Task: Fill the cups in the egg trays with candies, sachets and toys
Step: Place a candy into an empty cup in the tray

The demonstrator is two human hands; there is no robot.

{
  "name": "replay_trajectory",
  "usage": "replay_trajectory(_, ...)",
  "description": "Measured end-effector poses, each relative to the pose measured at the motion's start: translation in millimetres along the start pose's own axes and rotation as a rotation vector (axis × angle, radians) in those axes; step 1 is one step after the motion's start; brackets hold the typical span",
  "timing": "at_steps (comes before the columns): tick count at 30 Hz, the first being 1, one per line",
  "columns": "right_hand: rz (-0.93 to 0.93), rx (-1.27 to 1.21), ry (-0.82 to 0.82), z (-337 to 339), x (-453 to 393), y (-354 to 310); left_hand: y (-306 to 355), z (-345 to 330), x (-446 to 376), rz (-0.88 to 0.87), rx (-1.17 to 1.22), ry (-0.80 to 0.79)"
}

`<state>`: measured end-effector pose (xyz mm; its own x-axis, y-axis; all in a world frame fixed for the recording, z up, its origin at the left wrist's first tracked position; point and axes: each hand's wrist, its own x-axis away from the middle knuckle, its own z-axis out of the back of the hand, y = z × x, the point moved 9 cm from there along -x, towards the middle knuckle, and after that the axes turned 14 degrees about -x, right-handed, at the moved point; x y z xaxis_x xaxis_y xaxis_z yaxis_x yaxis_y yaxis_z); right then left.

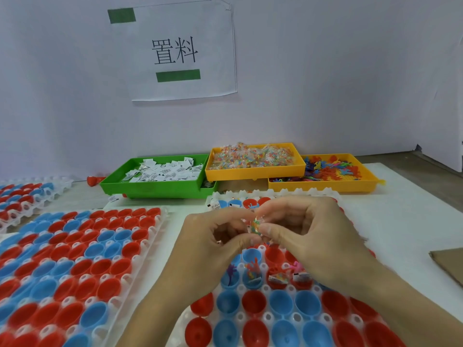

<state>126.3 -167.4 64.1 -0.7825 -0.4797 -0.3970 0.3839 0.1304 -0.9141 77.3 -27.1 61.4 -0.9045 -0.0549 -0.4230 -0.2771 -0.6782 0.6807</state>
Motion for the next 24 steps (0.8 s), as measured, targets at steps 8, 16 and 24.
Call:
replay_trajectory(8,0.045,0.063,-0.019,-6,3,-1,10,0,-1,-0.098,-0.261,-0.061)
replay_trajectory(16,0.085,0.044,0.041,2,-1,1,1,20,0,-0.068,-0.055,0.059)
replay_trajectory(24,0.135,0.069,0.105,22,-6,-3,-21,38,-2,0.077,0.141,0.064)
